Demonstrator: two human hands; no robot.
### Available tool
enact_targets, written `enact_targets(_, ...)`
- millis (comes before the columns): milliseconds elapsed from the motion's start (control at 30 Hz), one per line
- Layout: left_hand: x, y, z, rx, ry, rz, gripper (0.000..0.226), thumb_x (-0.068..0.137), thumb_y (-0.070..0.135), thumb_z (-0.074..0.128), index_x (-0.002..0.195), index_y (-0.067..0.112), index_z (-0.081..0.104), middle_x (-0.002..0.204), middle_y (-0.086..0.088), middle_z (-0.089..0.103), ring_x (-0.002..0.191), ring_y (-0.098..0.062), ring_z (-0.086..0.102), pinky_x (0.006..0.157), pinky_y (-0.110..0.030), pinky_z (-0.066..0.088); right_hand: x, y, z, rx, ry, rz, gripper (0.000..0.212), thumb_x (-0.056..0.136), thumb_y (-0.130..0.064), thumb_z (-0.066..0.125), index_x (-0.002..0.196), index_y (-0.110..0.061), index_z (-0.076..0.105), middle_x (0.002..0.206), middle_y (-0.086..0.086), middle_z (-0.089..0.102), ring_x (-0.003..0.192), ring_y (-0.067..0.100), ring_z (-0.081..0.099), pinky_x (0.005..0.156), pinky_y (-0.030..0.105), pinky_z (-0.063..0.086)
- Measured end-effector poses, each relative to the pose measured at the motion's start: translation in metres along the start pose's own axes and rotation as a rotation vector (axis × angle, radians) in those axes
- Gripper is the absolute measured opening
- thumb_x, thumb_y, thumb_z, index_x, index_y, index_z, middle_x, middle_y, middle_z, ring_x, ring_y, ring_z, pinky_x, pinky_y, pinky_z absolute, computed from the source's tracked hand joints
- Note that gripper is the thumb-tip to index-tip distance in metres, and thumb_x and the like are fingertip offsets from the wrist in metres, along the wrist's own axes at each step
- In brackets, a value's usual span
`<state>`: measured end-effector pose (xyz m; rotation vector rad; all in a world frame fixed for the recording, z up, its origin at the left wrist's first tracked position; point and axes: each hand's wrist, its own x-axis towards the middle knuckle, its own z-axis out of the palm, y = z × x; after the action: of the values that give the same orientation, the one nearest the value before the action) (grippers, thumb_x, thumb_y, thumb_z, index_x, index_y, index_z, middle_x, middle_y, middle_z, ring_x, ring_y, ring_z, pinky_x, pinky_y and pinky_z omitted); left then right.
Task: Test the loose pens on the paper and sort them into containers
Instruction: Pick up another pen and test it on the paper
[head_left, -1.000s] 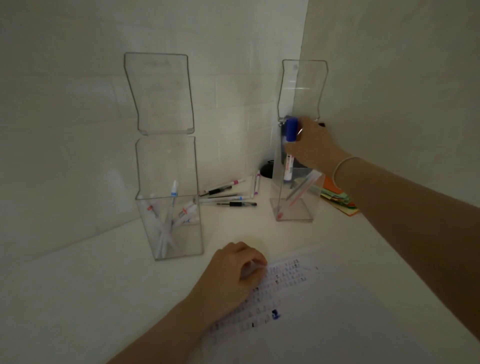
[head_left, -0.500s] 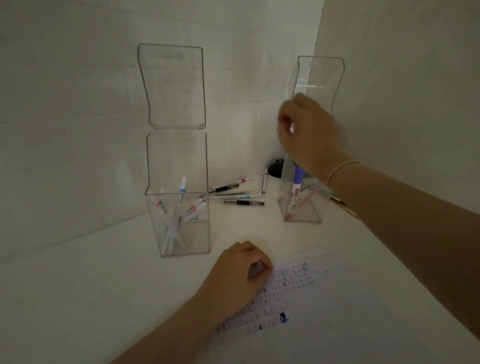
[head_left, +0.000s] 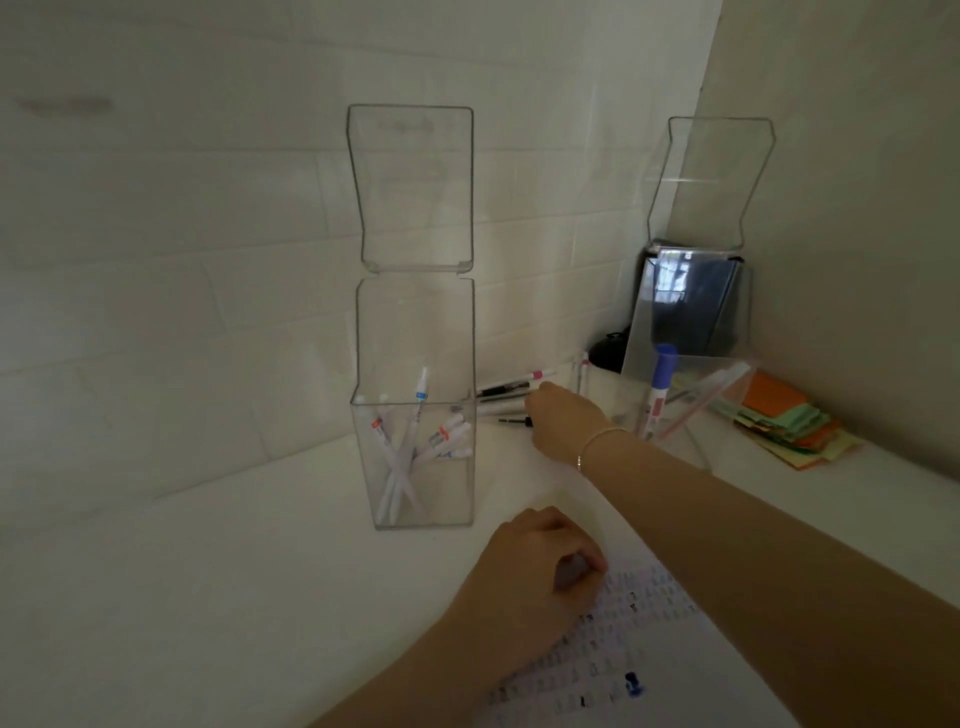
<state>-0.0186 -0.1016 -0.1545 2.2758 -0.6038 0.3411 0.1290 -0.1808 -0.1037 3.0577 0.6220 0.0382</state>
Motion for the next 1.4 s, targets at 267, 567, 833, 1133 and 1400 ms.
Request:
enact_targets(267, 0.005, 0.004, -0.012, -0.32, 0.048, -0.272, 0.009, 0.081, 0.014, 0.069, 0.084, 0.021, 0.072, 0.084, 0.011, 0.065, 0.076, 0.0, 0.058, 0.07, -0.008, 0.043, -0.013, 0.004, -0.039, 0.019, -0.118, 0.035, 0.02, 0.081, -0.021, 0.061, 0.087, -0.008, 0.047, 0.087, 0.007, 0.052, 0.077, 0.022, 0.056, 0.065, 0.026, 0.042)
enact_targets(567, 0.019, 0.01, -0.036, -0.78, 0.102, -0.514, 0.029, 0.069, 0.002, 0.069, 0.097, 0.008, 0.067, 0.093, -0.002, 0.067, 0.08, -0.011, 0.061, 0.072, -0.021, 0.045, -0.118, 0.01, -0.073, 1.176, -0.122, 0.071, 0.023, 0.078, 0.0, 0.063, 0.061, -0.009, 0.05, 0.053, 0.004, 0.053, 0.049, 0.014, 0.048, 0.046, 0.021, 0.039)
enact_targets(833, 0.015, 0.046, -0.043, -0.505, -0.117, -0.219, 0.027, 0.1, 0.025, 0.036, 0.079, 0.021, 0.053, 0.066, 0.012, 0.055, 0.058, -0.002, 0.047, 0.064, -0.029, 0.046, -0.141, 0.003, -0.062, 1.134, 0.099, 0.047, 0.022, 0.085, -0.007, 0.065, 0.066, -0.006, 0.055, 0.06, 0.017, 0.063, 0.051, 0.027, 0.062, 0.047, 0.03, 0.053)
enact_targets(1133, 0.013, 0.069, -0.055, -0.449, -0.012, -0.108, 0.053, 0.084, 0.063, 0.043, 0.041, 0.031, 0.045, 0.038, 0.008, 0.032, 0.037, -0.005, 0.026, 0.044, -0.022, 0.024, -0.174, 0.005, -0.093, 1.383, 0.039, -0.095, 0.023, 0.088, -0.012, 0.06, 0.072, 0.004, 0.061, 0.059, 0.013, 0.064, 0.054, 0.022, 0.066, 0.055, 0.028, 0.057)
enact_targets(1400, 0.008, 0.078, -0.053, -0.782, -0.164, -0.144, 0.048, 0.075, 0.048, 0.05, 0.035, 0.025, 0.041, 0.036, 0.008, 0.025, 0.034, -0.009, 0.017, 0.04, -0.021, 0.013, -0.19, 0.009, -0.096, 1.405, -0.048, -0.144, 0.032, 0.078, -0.023, 0.063, 0.083, 0.009, 0.064, 0.073, 0.02, 0.069, 0.066, 0.025, 0.07, 0.06, 0.025, 0.057)
